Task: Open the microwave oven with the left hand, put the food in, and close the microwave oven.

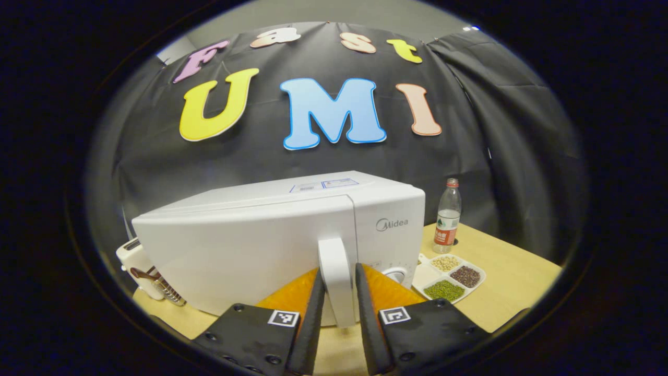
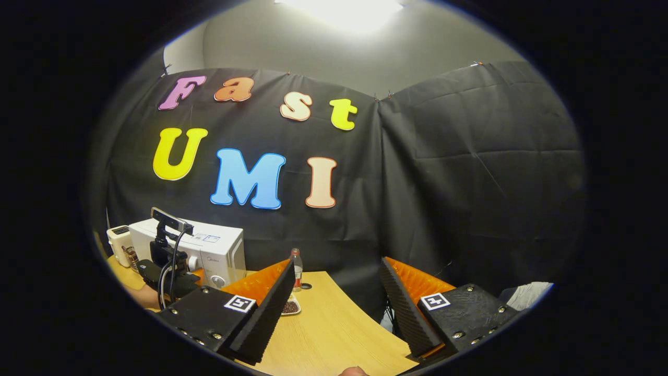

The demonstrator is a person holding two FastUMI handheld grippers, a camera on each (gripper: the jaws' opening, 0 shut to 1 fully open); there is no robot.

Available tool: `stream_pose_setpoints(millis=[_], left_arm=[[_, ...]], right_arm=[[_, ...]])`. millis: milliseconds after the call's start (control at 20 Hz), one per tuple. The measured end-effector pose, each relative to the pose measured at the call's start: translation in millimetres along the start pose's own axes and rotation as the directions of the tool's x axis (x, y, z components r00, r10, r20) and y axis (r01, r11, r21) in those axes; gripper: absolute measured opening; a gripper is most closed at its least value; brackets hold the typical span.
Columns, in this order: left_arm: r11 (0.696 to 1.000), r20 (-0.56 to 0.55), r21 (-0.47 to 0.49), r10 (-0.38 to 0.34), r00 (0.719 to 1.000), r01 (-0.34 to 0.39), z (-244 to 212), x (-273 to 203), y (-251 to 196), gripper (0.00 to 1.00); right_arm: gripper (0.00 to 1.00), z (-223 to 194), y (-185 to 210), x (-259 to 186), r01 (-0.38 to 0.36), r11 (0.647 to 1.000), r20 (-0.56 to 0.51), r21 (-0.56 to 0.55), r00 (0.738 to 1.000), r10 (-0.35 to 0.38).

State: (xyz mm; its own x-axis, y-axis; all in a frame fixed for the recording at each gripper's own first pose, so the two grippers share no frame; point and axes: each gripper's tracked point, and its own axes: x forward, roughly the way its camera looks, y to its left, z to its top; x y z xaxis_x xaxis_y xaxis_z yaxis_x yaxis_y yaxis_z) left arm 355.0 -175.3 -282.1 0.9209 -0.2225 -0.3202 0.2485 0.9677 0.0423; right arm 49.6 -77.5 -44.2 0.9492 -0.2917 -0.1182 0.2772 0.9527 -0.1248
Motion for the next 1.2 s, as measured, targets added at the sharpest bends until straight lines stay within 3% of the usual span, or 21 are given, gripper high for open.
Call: stream_pose_setpoints(millis=[50, 100, 150, 250, 350, 400, 450, 700, 900, 1200], left_arm=[[1.0, -0.018, 0.015, 0.002, 1.0, -0.002, -2.8, -3.1, 0.0, 0.49], [1.0, -0.014, 0.015, 0.006, 1.0, -0.006, -4.5, -1.7, -0.1, 0.36], [1.0, -0.017, 0.001, 0.002, 1.0, -0.002, -3.5, -0.9, 0.4, 0.39], [1.0, -0.022, -0.01, 0.011, 1.0, -0.011, -2.0, -3.4, 0.1, 0.24], [1.0, -0.043, -0.012, 0.017, 0.999, -0.017, -2.9, -3.0, 1.0, 0.16], [0.999, -0.057, -0.034, 0.018, 0.998, -0.02, -2.7, -4.9, 1.1, 0.16], [0.999, -0.07, -0.046, 0.017, 0.997, -0.02, -2.7, -2.0, 0.2, 0.12], [0.994, -0.119, -0.085, 0.056, 0.991, -0.066, -10.1, -21.4, 2.1, 0.12], [0.994, -0.084, -0.076, 0.066, 0.994, -0.072, -13.8, -60.8, 7.6, 0.12], [0.988, -0.101, -0.087, 0.118, 0.988, -0.127, -27.6, -122.4, 25.0, 0.13]], right_arm=[[0.99, 1.0, -1.9, -1.4, 0.001, 1.0, 0.0, 0.001, 1.0, -0.001], [0.99, 1.6, -5.1, -3.0, 0.004, 1.0, 0.004, 0.002, 1.0, -0.004], [0.99, 2.9, -7.8, -4.6, 0.006, 1.0, 0.007, 0.005, 1.0, -0.006], [0.99, 3.0, -13.1, -10.8, -0.001, 1.0, 0.013, 0.008, 1.0, 0.001], [0.99, 3.3, -20.3, -15.2, -0.002, 1.0, 0.019, 0.007, 1.0, 0.002], [0.94, 3.6, -23.5, -17.7, -0.006, 1.0, 0.026, 0.01, 1.0, 0.006], [0.99, 5.2, -25.6, -19.7, -0.01, 1.0, 0.032, 0.017, 0.999, 0.009], [0.99, 8.4, -30.7, -24.4, -0.068, 0.997, 0.055, 0.033, 0.996, 0.066], [0.99, 9.8, -28.3, -26.9, -0.135, 0.99, 0.076, 0.049, 0.988, 0.131], [0.99, 5.5, -7.2, -42.6, -0.282, 0.957, 0.089, 0.071, 0.957, 0.275]])
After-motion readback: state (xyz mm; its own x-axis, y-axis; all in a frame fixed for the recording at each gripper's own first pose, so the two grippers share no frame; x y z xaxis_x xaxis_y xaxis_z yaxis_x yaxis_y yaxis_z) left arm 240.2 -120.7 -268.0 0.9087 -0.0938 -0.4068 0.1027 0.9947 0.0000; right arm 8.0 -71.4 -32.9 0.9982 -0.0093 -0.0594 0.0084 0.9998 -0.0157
